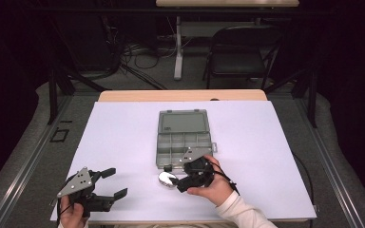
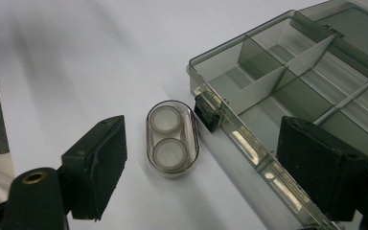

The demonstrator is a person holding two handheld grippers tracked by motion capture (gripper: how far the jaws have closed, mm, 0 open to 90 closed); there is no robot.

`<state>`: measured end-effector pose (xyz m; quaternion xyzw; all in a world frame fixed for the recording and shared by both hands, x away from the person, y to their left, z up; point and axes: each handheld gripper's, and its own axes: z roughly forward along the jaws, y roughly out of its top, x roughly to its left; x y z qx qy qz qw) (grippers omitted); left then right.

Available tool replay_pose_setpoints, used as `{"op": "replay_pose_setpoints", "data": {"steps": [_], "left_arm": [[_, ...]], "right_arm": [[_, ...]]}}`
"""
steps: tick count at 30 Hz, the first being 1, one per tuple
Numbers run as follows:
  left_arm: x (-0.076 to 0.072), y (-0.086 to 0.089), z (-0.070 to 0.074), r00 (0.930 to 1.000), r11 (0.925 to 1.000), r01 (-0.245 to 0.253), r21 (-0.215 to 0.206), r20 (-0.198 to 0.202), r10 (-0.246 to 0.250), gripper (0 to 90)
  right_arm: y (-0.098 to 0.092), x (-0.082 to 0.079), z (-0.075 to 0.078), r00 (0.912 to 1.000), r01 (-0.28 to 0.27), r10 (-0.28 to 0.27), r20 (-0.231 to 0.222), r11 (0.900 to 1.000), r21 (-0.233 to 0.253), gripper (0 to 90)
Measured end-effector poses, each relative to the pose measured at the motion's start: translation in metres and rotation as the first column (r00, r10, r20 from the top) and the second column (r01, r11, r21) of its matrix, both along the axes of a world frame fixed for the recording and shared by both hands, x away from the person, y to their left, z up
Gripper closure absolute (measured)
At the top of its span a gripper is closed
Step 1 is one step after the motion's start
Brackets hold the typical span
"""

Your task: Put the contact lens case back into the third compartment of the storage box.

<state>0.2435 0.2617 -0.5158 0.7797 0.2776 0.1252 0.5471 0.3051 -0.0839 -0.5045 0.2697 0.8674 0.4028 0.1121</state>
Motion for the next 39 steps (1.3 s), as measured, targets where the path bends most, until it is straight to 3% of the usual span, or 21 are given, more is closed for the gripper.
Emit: {"op": "replay_pose_setpoints", "data": {"steps": [10,13,17,39], "left_arm": [[0.0,0.0,0.0,1.0,1.0,-0.001,0.003,-0.002,0.001,15.7],[0.0,0.0,0.0,1.0,1.0,0.002,0.004,-0.004,-0.002,15.8],[0.0,0.0,0.0,1.0,1.0,-0.001,0.005,-0.004,0.001,15.8],[0.0,0.0,0.0,1.0,1.0,-0.003,0.005,-0.008,0.003,15.8]], "right_arm": [[0.013,0.002,-0.007,0.9998,-0.011,0.01,-0.019,1.0,-0.028,20.3],[0.016,0.001,-0.008,0.9999,0.006,-0.006,-0.016,1.0,-0.013,26.7],[0.019,0.001,-0.01,0.9998,-0.001,0.001,-0.021,1.0,-0.016,27.5],[0.035,0.005,-0.027,0.994,-0.041,0.033,-0.105,0.996,-0.076,34.8]]}}
